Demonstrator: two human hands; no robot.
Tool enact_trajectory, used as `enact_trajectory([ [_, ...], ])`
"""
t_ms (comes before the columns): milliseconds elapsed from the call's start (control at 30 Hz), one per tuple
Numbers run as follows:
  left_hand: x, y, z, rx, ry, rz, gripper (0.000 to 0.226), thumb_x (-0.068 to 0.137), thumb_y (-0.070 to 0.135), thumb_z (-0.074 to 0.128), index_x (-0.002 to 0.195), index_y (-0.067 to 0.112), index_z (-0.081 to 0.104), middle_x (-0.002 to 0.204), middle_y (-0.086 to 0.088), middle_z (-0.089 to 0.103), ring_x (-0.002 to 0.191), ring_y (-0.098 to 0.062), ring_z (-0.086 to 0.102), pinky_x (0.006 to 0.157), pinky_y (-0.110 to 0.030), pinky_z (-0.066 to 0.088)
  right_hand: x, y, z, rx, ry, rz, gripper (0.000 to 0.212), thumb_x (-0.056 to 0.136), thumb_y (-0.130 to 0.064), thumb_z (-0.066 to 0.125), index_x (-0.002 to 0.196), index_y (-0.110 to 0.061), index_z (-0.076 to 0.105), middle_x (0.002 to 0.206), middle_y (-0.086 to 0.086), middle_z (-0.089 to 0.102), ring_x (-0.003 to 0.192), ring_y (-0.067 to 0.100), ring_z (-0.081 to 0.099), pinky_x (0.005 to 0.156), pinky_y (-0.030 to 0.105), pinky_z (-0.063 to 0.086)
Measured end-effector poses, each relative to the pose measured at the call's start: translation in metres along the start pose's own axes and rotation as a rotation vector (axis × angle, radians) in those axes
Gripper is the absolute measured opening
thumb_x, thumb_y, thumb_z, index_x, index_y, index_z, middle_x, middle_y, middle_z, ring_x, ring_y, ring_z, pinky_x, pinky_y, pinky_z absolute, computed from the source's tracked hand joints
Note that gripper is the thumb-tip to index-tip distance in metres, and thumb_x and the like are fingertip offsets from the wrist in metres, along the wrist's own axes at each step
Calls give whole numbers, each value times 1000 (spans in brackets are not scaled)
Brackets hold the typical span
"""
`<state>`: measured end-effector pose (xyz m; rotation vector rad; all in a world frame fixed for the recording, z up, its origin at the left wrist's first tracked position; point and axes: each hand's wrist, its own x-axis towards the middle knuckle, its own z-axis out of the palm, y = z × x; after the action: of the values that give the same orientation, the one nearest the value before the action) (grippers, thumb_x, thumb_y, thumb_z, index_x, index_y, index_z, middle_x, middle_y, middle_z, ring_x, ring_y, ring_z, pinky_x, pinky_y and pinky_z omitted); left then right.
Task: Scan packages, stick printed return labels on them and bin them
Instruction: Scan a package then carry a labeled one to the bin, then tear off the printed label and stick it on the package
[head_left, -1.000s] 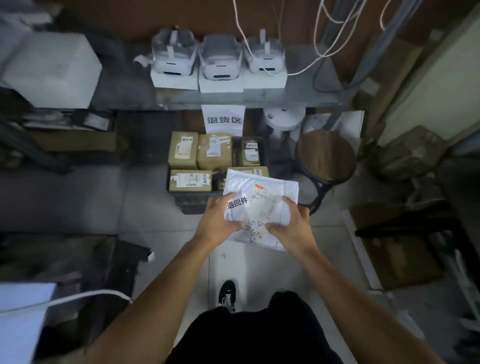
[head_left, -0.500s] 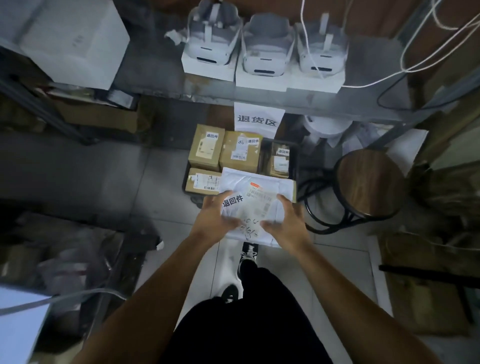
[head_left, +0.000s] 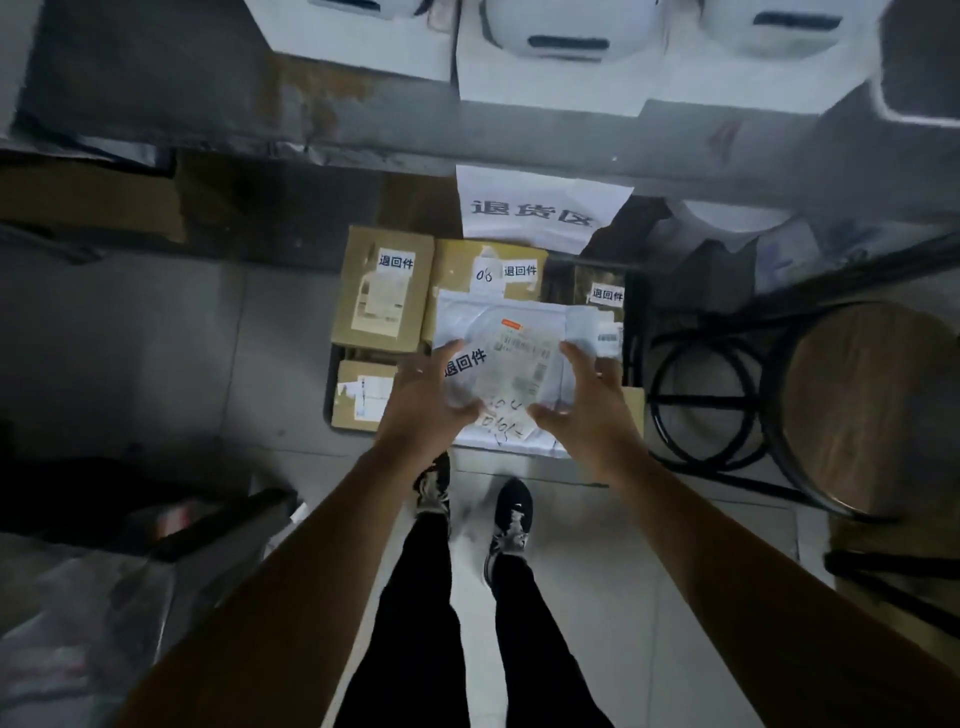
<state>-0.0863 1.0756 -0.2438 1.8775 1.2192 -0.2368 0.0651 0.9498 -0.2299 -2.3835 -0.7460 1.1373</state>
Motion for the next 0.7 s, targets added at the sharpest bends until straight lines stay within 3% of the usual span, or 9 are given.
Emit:
enact_trajectory([
  [100,69,-27,15,67,30,19,86,77,38,82,149,32,36,135,-11,40,122,-25,49,103,-38,47,71,10,28,-52,5,-2,87,82,-33,77,151,-28,24,146,11,26,127,32,47,97,42,52],
  [267,163,-53,35,350,104,101,85,81,51,74,151,32,30,138,-12,43,130,-31,33,96,-39,44,163,32,63,-85,62,-15,88,82,-38,77,151,-30,23,145,12,27,130,35,43,102,51,48],
  [433,201,-60,47,665,194,159,82,81,66,64,149,33,33,147,-11,33,135,-33,26,104,-43,37,210,40,85,-216,121,-27,87,82,-41,76,151,-28,24,143,13,28,133,35,34,108,46,40],
  [700,206,-63,44,753,189,135,80,81,71,58,146,34,31,158,-10,12,143,-35,15,104,-48,35,216,30,79,-339,115,-56,86,84,-45,73,153,-26,26,152,12,19,140,34,17,111,47,33],
])
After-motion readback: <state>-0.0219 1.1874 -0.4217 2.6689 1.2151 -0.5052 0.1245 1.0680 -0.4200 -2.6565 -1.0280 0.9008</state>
